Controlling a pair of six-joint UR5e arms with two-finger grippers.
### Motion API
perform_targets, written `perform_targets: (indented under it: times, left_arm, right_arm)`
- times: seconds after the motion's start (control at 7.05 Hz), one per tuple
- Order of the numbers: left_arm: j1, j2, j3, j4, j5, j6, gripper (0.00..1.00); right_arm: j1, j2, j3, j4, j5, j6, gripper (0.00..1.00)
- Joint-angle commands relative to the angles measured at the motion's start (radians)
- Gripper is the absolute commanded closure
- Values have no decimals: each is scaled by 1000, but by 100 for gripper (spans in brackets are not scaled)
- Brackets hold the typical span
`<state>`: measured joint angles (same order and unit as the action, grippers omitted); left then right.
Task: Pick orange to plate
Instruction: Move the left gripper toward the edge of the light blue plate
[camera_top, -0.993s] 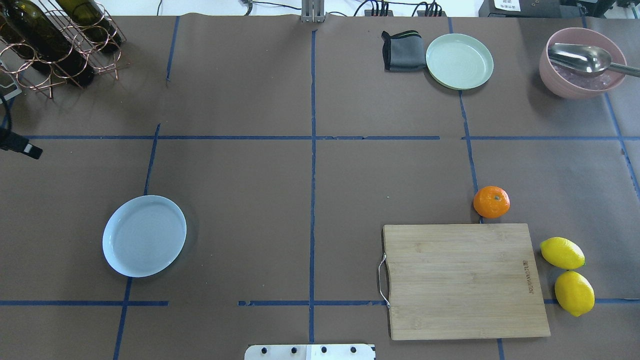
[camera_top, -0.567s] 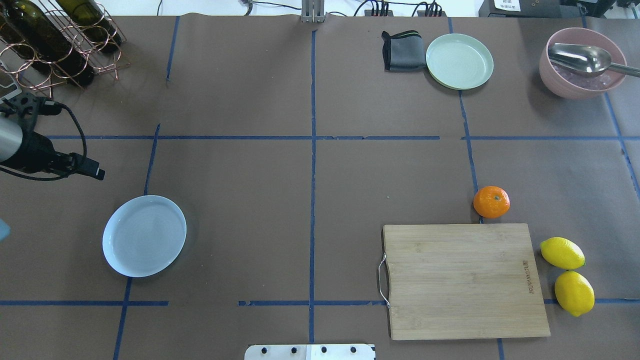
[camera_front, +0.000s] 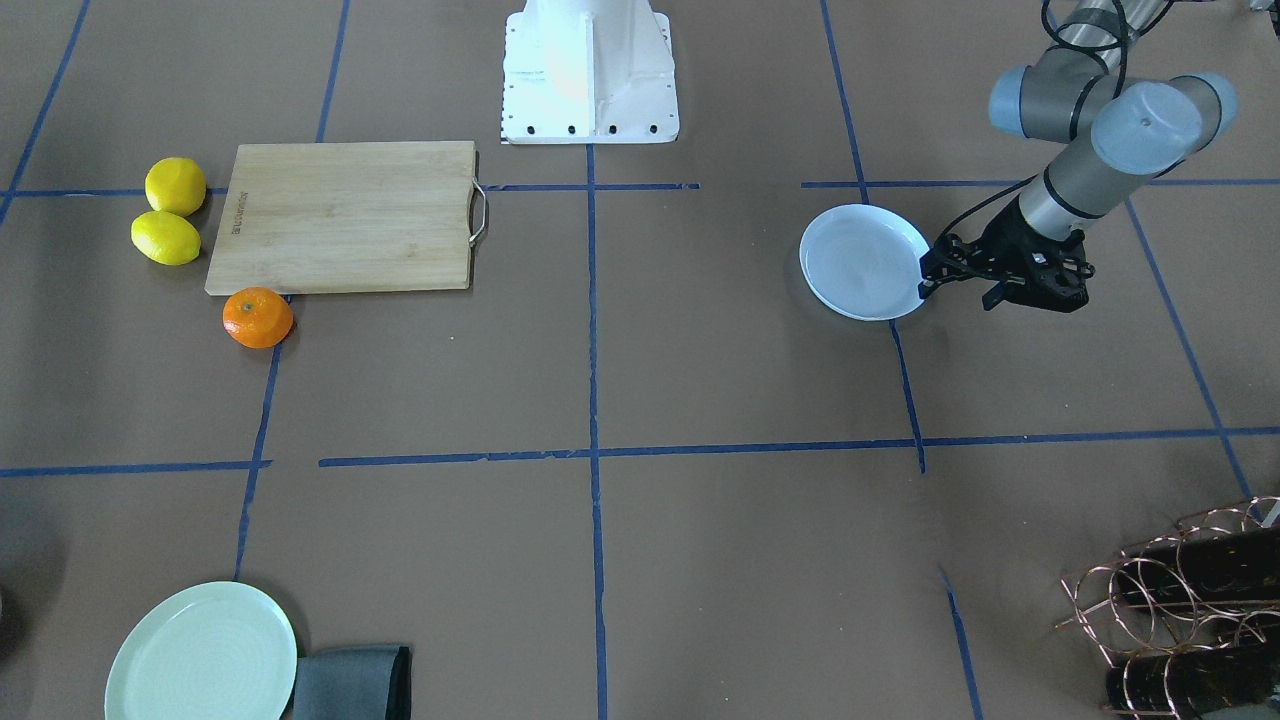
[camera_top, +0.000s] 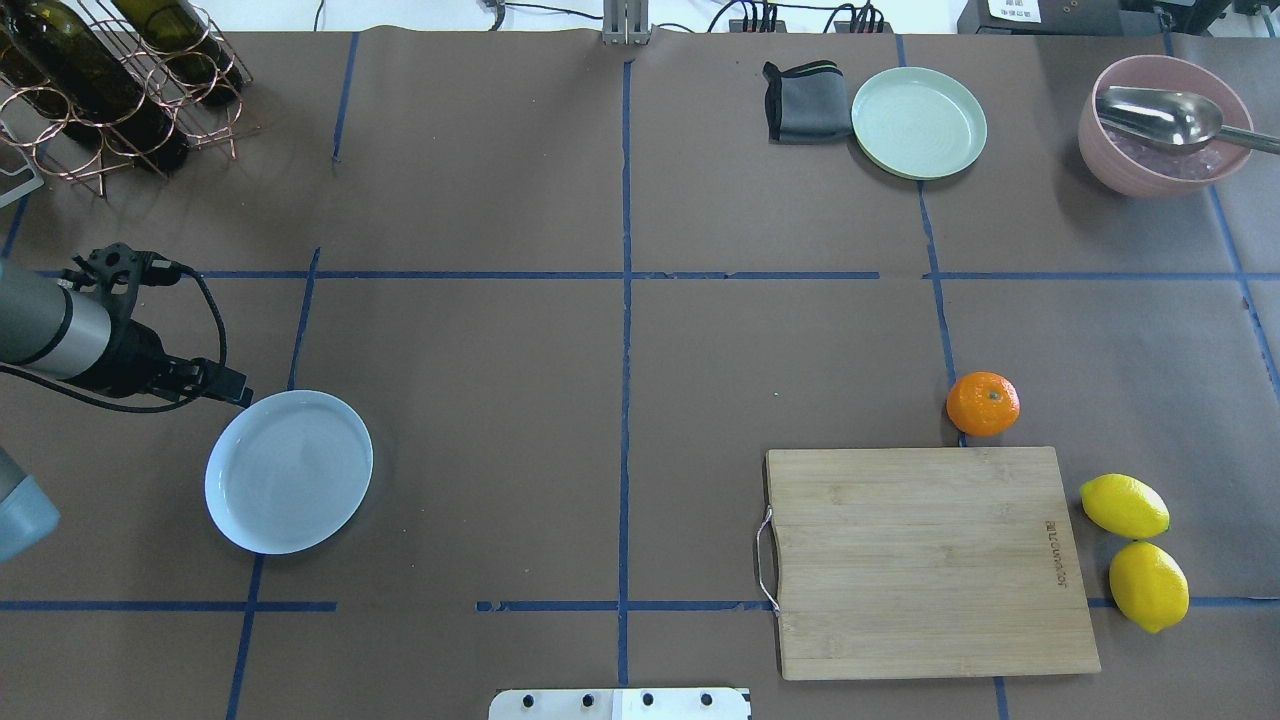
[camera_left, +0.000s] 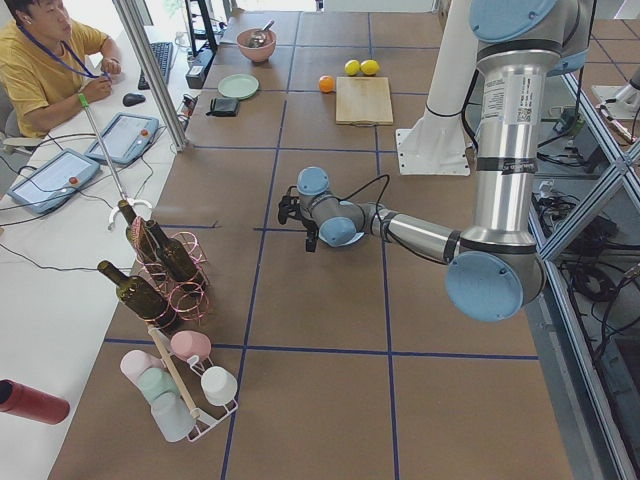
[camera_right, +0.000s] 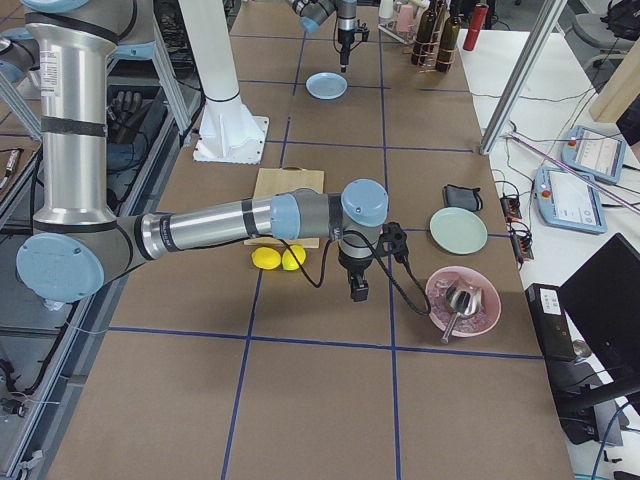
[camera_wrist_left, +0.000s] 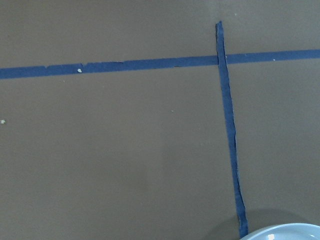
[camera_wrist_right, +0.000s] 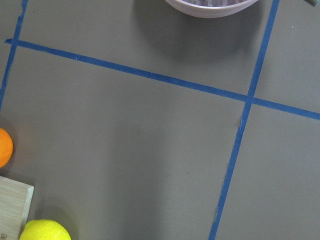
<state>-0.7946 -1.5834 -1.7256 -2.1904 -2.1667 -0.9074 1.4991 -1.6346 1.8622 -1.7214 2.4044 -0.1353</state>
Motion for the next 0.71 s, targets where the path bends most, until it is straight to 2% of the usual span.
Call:
perform_targets:
  times: [0.0, 0.57]
  left_arm:
    - [54, 23, -5, -9, 48, -18, 7]
    - [87, 54, -5, -54, 50, -18, 22]
  right_arm:
    - [1, -1, 2, 0, 4, 0, 0]
    - [1, -2, 5, -1, 5, 0, 0]
